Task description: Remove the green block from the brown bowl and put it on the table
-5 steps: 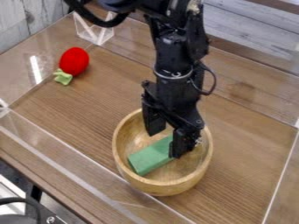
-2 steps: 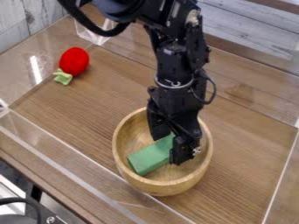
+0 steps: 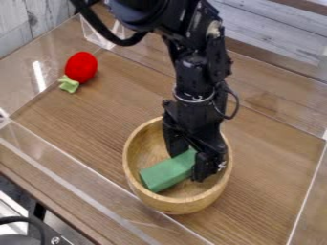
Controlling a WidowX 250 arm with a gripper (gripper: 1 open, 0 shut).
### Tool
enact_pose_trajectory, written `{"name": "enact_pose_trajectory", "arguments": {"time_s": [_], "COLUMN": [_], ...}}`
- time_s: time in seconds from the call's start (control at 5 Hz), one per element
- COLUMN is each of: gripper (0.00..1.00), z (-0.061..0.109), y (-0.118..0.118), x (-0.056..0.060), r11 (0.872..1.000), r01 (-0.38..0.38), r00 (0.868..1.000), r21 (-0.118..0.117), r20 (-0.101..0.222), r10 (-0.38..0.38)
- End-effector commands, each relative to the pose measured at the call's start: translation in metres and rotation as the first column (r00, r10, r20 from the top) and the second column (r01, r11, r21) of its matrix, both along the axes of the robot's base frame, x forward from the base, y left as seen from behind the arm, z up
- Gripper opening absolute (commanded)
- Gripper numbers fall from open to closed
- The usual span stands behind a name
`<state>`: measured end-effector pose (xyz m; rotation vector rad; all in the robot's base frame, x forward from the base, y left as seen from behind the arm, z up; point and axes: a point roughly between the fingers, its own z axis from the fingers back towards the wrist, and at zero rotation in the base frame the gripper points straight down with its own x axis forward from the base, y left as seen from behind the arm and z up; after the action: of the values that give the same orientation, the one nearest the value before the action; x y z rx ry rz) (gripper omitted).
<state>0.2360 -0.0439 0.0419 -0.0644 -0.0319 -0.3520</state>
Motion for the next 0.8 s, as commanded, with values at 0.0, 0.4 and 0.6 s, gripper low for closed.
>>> {"name": "enact_pose_trajectory", "arguments": {"time_s": [0.0, 0.4, 0.6], "gripper": [1.0, 1.0, 1.0], "z": [0.007, 0.007, 0.003], "y": [-0.009, -0.019, -0.021], "x": [0.001, 0.002, 0.009], "r11": [0.998, 0.997, 0.998], "r01": [-0.059, -0.083, -0.07], "r00": [0.998, 0.996, 0.997], "r21": [-0.004, 0.002, 0.004], "r20": [0.03, 0.019, 0.013], "r10": [0.059, 0.083, 0.07]}}
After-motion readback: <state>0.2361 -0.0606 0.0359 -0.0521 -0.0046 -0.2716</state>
